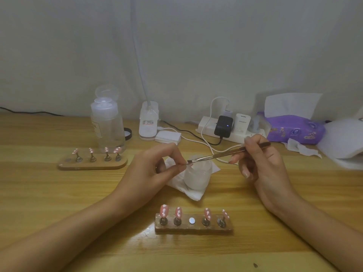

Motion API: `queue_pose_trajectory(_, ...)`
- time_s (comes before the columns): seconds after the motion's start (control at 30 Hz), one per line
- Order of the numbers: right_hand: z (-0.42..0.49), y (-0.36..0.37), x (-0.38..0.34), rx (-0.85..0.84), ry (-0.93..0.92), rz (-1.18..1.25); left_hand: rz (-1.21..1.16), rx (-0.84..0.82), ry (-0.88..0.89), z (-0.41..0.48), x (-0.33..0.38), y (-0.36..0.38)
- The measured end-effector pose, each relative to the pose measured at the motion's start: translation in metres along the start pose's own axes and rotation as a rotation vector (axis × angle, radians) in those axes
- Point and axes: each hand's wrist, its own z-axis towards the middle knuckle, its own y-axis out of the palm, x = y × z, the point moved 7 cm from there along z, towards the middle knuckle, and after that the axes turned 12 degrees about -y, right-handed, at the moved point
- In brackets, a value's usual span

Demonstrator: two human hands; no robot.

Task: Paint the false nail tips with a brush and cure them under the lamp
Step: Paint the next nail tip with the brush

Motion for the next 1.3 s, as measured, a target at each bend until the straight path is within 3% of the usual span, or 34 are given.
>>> queue_pose_trajectory(1.03,-0.002,-0.009,-0.003,0.077,-0.004,-0.09,-0.052,-0.014,-0.035,0.001,-0.008,0.001)
queue_pose_trajectory(1.3,-0.003,-0.002,-0.007,0.009,-0.055,-0.061,-0.068,-0.028,-0.031,0.001,-0.009,0.002)
